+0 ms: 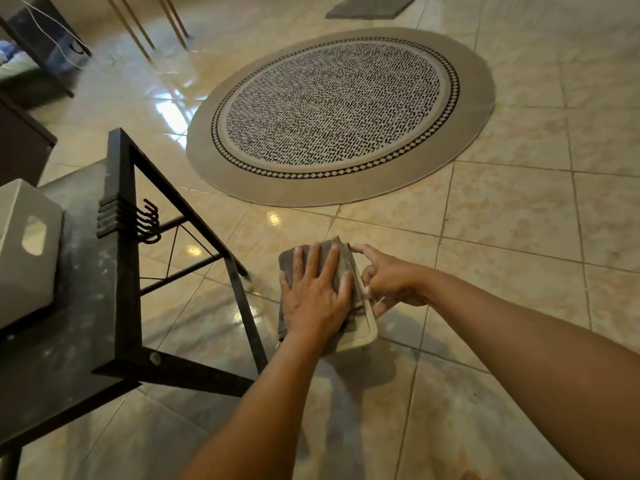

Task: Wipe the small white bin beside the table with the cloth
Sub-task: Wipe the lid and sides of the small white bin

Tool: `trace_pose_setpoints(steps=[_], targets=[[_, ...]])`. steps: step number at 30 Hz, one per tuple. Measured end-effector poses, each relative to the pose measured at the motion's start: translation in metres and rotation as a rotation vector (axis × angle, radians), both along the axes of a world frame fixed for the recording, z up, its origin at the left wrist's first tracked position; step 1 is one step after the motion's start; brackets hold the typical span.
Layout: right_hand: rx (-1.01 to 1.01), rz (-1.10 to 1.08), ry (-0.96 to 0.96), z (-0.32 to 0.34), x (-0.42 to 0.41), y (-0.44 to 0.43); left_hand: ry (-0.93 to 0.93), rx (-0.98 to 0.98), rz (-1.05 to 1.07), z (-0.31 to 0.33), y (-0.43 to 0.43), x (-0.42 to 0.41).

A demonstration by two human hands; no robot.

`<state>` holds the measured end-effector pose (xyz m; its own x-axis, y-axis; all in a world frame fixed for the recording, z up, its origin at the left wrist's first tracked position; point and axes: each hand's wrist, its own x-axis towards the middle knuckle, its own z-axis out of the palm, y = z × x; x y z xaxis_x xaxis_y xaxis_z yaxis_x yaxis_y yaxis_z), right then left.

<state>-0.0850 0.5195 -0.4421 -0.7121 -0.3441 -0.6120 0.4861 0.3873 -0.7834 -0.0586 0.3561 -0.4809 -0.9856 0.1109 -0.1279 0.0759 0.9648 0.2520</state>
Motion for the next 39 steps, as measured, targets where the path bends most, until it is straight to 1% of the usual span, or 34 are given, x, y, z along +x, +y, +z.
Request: trace_pose_setpoints(steps=[3,11,13,15,17,20,22,25,27,30,31,32,36,39], targets=[[0.021,0.013,0.017,0.0,-0.004,0.002,-0.027,0.044,0.063,0.0,0.001,-0.007],[-0.02,0.018,0.065,-0.003,-0.007,0.008,0.008,0.058,0.023,0.0,-0.002,-0.002],[-0.02,0.02,0.059,-0.002,-0.006,0.008,0.022,0.015,0.002,-0.001,0.006,0.01],[-0.025,0.01,0.037,-0.002,-0.006,0.009,0.044,-0.074,-0.06,-0.003,0.011,0.018],[-0.035,0.001,0.013,-0.003,-0.006,0.007,0.041,-0.081,-0.076,-0.004,0.006,0.012],[-0.037,0.01,0.018,-0.004,-0.004,0.001,-0.001,0.007,0.039,-0.001,-0.003,-0.002],[-0.029,0.007,0.034,-0.004,-0.003,-0.002,-0.02,0.017,0.087,0.001,0.004,0.003],[-0.049,-0.015,0.023,-0.004,-0.002,-0.001,0.001,-0.077,-0.021,0.0,0.013,0.021],[-0.058,-0.017,0.023,-0.006,-0.002,-0.003,0.025,-0.086,-0.047,-0.002,0.007,0.016],[-0.029,-0.007,0.042,-0.007,-0.002,-0.008,-0.027,0.001,0.097,0.003,0.002,0.0],[-0.018,-0.009,0.044,-0.007,-0.002,-0.008,-0.041,0.003,0.108,0.005,0.006,0.001],[-0.013,-0.011,0.042,-0.007,-0.002,-0.007,-0.042,-0.013,0.08,0.008,0.011,0.006],[-0.042,-0.015,0.012,-0.007,-0.003,0.002,-0.033,-0.09,-0.145,0.01,0.014,0.031],[-0.023,0.007,0.027,-0.006,-0.004,-0.004,-0.003,-0.088,-0.14,0.009,0.0,0.009]])
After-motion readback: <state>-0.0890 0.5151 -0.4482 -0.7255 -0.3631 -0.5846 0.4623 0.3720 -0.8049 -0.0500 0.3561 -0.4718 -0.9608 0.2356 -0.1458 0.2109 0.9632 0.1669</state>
